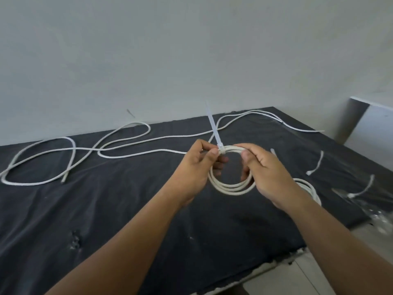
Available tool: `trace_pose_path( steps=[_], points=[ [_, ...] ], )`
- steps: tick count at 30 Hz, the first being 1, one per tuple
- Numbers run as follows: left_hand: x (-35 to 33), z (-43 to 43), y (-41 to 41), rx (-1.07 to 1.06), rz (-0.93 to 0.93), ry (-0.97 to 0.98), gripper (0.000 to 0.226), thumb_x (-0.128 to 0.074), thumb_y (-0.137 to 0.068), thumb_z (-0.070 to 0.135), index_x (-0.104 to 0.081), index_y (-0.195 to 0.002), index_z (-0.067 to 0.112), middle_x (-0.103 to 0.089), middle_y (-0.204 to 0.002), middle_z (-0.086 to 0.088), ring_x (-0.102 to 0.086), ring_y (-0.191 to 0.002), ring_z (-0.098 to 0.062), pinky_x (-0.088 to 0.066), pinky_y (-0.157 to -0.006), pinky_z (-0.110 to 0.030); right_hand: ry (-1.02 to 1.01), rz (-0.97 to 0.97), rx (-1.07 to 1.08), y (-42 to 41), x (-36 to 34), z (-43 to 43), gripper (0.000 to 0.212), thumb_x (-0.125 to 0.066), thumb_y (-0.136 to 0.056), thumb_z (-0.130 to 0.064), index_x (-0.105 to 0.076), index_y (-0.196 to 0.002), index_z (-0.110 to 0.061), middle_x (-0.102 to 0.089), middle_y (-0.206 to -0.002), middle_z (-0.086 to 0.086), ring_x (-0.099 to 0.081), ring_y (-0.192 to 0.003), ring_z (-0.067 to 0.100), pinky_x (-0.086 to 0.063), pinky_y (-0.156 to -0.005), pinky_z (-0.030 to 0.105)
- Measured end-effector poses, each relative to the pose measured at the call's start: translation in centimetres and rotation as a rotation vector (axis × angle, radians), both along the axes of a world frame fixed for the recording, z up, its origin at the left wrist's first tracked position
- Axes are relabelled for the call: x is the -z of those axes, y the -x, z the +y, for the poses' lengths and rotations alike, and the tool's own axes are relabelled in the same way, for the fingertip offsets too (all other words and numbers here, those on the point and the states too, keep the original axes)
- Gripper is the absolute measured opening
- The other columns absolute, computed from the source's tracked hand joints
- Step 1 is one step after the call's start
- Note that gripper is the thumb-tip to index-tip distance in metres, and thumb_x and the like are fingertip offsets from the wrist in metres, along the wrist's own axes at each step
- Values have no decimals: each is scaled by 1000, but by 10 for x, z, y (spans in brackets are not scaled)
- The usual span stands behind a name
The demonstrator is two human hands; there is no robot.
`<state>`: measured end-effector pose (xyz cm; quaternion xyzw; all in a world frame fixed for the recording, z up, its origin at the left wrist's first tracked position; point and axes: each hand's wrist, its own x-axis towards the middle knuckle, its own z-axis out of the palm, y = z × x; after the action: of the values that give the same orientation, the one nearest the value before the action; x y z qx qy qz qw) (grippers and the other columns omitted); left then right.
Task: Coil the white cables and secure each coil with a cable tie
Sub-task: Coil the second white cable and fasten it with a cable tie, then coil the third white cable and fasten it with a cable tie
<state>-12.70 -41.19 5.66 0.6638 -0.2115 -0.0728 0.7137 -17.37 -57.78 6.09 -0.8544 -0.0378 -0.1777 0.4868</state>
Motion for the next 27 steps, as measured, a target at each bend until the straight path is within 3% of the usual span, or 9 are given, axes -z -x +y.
trace_pose_path(
  steps=[4, 7, 10, 13, 17, 20, 24, 27],
  points=[
    [39, -26, 0, 139, -178, -395, 22, -49, -97, 30, -49, -119, 32, -61, -99, 12, -58, -84, 8, -46, -79, -19, 41, 6, 336, 18, 12, -62, 22, -39, -101, -26, -60, -106, -20, -55, -59, -1, -57, -51, 13, -45, -58, 29],
    [56, -32, 5, 150, -322, -730, 35, -51, -95, 35, -48, -130, 28, -54, -127, 9, -50, -118, -5, -37, -101, -22, 133, 123, 514, 31, 29, -101, 24, -37, -101, -30, -58, -101, -17, -56, -69, -2, -60, -68, 22, -40, -63, 30],
    [72, -38, 5, 112, -476, -940, 38, -48, -96, 38, -49, -131, 24, -48, -137, 6, -41, -129, -15, -29, -110, -33, 195, 257, 602, 29, 53, -122, 29, -36, -101, -30, -59, -101, -13, -62, -87, 4, -59, -87, 28, -40, -74, 34],
    [86, -39, 10, 86, -524, -1119, 39, -43, -95, 45, -46, -131, 32, -34, -148, 9, -23, -141, -19, -13, -117, -44, 305, 352, 731, 23, 72, -129, 34, -35, -99, -34, -62, -108, -15, -61, -110, 15, -54, -103, 38, -43, -88, 44],
    [90, -38, 13, 76, -507, -1121, 39, -42, -96, 43, -44, -134, 33, -28, -153, 10, -15, -145, -21, -7, -118, -42, 296, 382, 805, 27, 74, -122, 32, -45, -95, -32, -56, -125, -25, -49, -131, 13, -42, -121, 40, -33, -101, 51],
    [83, -31, 10, 96, -498, -1047, 36, -46, -95, 39, -48, -130, 29, -40, -146, 5, -28, -140, -21, -17, -116, -46, 387, 148, 803, 29, 61, -104, 27, -55, -91, -28, -61, -117, -23, -53, -126, 10, -44, -117, 39, -33, -98, 49],
    [67, 0, 5, 27, -509, -888, 30, -50, -96, 25, -54, -125, 21, -51, -133, 4, -45, -125, -15, -29, -109, -30, 489, -192, 533, 11, 41, -39, 18, -59, -83, -23, -66, -100, -22, -59, -107, 5, -54, -101, 34, -39, -89, 45],
    [63, 48, -1, -55, -438, -874, 30, -43, -98, 15, -56, -123, 21, -52, -131, 4, -46, -122, -15, -32, -105, -26, 402, -188, 182, -5, 42, 25, 34, -57, -88, -21, -55, -121, -23, -46, -116, 2, -56, -95, 22, -46, -89, 39]
  ],
)
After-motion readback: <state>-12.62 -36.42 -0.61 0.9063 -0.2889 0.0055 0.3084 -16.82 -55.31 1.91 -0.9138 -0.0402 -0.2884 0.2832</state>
